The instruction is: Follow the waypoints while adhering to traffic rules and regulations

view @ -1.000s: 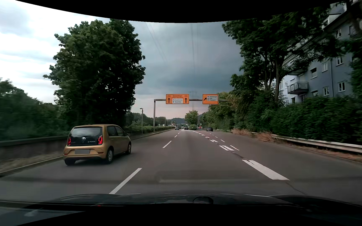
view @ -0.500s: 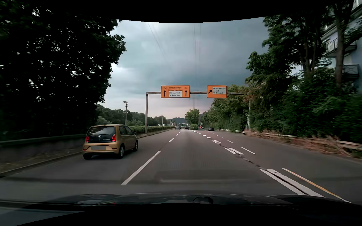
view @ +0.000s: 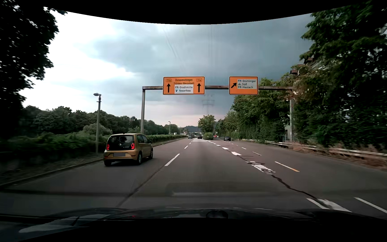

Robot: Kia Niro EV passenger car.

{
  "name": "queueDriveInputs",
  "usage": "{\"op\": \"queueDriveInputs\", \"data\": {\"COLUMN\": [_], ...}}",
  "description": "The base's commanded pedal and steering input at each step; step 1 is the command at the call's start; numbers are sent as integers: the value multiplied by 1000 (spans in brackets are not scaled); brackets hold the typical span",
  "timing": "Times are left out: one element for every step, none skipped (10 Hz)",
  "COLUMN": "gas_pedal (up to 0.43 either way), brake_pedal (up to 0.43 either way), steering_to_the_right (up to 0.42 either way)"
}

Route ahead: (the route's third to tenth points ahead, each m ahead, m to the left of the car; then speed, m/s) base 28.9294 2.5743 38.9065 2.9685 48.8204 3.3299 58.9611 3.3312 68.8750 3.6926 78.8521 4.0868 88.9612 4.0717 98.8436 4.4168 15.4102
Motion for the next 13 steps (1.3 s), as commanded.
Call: {"op": "queueDriveInputs", "data": {"gas_pedal": [79,79,87,87,87,87,87,87,87,87,87,87,87], "brake_pedal": [0,0,0,0,0,0,0,0,0,0,0,0,0], "steering_to_the_right": [-1,-1,-1,-1,-1,-2,-1,-2,-2,-1,-2,-2,-2]}}
